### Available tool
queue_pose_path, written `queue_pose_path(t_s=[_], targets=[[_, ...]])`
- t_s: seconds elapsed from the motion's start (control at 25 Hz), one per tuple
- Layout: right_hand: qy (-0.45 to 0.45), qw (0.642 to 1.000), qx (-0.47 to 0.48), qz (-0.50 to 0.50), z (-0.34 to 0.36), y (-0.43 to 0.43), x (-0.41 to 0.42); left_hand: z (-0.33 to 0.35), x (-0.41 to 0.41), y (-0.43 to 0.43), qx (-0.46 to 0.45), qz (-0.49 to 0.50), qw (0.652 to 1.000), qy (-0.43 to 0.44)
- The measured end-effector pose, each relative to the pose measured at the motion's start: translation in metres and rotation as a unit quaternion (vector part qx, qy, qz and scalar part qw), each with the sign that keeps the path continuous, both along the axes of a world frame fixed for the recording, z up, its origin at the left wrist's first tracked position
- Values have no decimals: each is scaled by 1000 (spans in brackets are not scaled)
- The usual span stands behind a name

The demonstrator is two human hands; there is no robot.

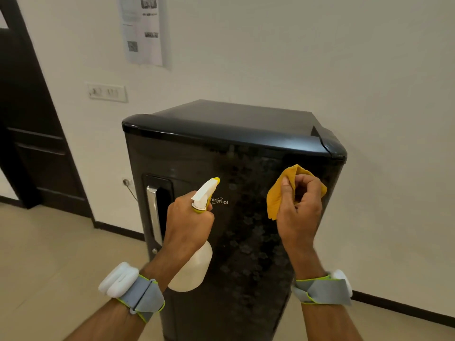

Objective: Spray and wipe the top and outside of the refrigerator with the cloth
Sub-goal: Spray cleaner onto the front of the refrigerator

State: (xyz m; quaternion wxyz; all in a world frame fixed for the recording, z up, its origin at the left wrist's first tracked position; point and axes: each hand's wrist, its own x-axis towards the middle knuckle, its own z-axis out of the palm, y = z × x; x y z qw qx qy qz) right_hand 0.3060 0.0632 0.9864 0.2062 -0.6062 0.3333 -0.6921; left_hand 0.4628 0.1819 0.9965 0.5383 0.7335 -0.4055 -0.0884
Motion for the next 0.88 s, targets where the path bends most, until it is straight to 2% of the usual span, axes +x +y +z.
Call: queue_pose_path(t_s=[0.32, 0.6, 0.88], targets=[[40, 997, 10, 69, -13, 16, 56, -15, 36, 18, -17, 56, 998, 30], [28, 990, 60, 125, -17, 33, 94, -20, 67, 40, -42, 127, 991, 13], [27, 982, 94, 161, -26, 49, 105, -34, 89, 55, 6, 151, 988, 16]])
